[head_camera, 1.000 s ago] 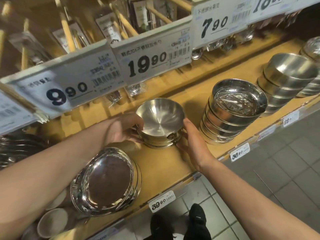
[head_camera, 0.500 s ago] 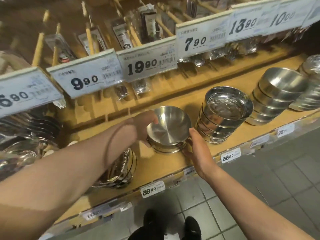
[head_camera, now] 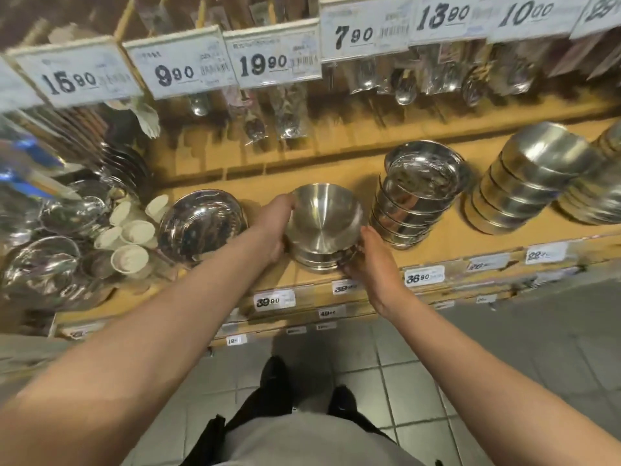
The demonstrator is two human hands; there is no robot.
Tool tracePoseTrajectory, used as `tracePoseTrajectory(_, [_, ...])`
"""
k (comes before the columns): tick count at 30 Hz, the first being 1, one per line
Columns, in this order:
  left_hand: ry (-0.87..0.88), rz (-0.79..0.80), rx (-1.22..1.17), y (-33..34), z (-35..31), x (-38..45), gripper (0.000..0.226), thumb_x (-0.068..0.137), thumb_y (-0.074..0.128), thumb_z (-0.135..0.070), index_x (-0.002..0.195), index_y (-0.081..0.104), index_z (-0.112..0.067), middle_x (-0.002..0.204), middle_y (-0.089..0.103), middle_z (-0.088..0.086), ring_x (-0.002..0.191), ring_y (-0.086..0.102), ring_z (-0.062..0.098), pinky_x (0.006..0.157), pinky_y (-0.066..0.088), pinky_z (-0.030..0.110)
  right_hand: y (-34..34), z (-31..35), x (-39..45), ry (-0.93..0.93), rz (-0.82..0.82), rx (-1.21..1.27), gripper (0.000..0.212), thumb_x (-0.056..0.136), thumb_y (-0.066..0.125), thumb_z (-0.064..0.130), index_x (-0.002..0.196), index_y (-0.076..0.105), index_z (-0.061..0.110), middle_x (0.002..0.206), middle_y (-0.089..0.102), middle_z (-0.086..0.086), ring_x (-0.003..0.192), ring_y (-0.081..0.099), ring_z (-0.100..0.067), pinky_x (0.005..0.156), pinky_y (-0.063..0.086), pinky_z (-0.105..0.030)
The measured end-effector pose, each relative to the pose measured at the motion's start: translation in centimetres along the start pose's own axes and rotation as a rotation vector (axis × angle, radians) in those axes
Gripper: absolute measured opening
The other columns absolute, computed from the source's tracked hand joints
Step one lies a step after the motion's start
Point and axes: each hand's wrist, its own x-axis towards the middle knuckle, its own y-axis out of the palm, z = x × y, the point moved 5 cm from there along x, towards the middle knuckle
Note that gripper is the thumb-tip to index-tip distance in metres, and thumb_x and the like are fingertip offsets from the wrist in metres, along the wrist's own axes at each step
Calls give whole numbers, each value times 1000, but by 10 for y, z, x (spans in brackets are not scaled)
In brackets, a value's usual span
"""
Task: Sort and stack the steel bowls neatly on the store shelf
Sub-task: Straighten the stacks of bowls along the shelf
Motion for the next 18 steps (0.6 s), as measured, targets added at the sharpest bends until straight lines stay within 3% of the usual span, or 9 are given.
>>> tracePoseTrajectory(2, [44, 8, -55, 1, 18, -7, 24, 92, 54, -27, 112, 59, -15, 100, 67, 6, 85, 64, 22, 58, 55, 30, -4, 3, 6, 17, 17, -44, 61, 89, 52, 54, 143, 52, 27, 145, 58, -7, 129, 56, -26, 106, 48, -46])
tracePoseTrajectory(4, [94, 17, -80, 4, 37, -9, 36, 96, 55, -35, 128, 51, -19, 107, 65, -2, 86, 65, 14, 61, 59, 30, -6, 7, 13, 9, 46, -108, 66, 86, 49, 59, 144, 53, 27, 149, 55, -5, 139, 48, -28, 116, 37, -53])
tracePoseTrajectory(5, [151, 0, -66, 4, 44, -7, 38, 98, 55, -37, 132, 46, -22, 107, 62, -10, 83, 66, 2, 63, 59, 24, -6, 9, 15, 0, 60, -134, 64, 86, 47, 61, 141, 55, 29, 146, 57, -3, 138, 49, -28, 117, 36, -55])
tracePoseTrajectory(7, [283, -55, -29, 1, 49, -6, 41, 103, 50, -36, 141, 37, -29, 100, 54, -23, 69, 61, -19, 54, 49, 6, -3, 10, 13, -26, 80, -166, 56, 86, 47, 62, 132, 62, 33, 135, 66, 0, 131, 56, -25, 113, 41, -56])
tracePoseTrajectory(10, [308, -89, 5, -3, 51, -1, 44, 106, 37, -40, 148, 37, -28, 99, 54, -26, 84, 53, -12, 63, 44, 16, 3, 7, 8, -44, 83, -137, 50, 83, 49, 58, 126, 62, 37, 127, 70, 4, 123, 62, -21, 109, 46, -54])
tracePoseTrajectory(12, [291, -90, -7, -9, 51, 3, 42, 106, 31, -41, 145, 39, -30, 102, 57, -22, 91, 54, -5, 65, 49, 20, 5, 3, 6, -42, 78, -121, 49, 86, 51, 51, 130, 60, 31, 126, 70, 0, 122, 63, -22, 109, 47, -54])
tracePoseTrajectory(14, [279, -101, -3, -14, 50, 8, 48, 104, 27, -46, 145, 42, -27, 114, 63, -10, 104, 59, 7, 83, 54, 31, 5, -1, 7, -51, 64, -157, 47, 90, 49, 44, 132, 59, 24, 124, 70, -3, 120, 63, -23, 105, 49, -50])
tracePoseTrajectory(16, [280, -116, 23, -17, 48, 11, 53, 102, 23, -52, 142, 49, -28, 125, 62, -5, 113, 57, 11, 101, 44, 40, 1, 1, 8, -82, 9, -227, 39, 92, 45, 44, 123, 63, 29, 113, 69, 9, 113, 62, -15, 92, 50, -38])
tracePoseTrajectory(18, [272, -128, 10, -17, 48, 14, 56, 100, 22, -56, 136, 55, -29, 124, 64, -5, 113, 58, 9, 103, 41, 39, 0, 8, 9, -105, -31, -277, 34, 91, 41, 43, 111, 67, 33, 106, 69, 15, 110, 61, -11, 87, 48, -34])
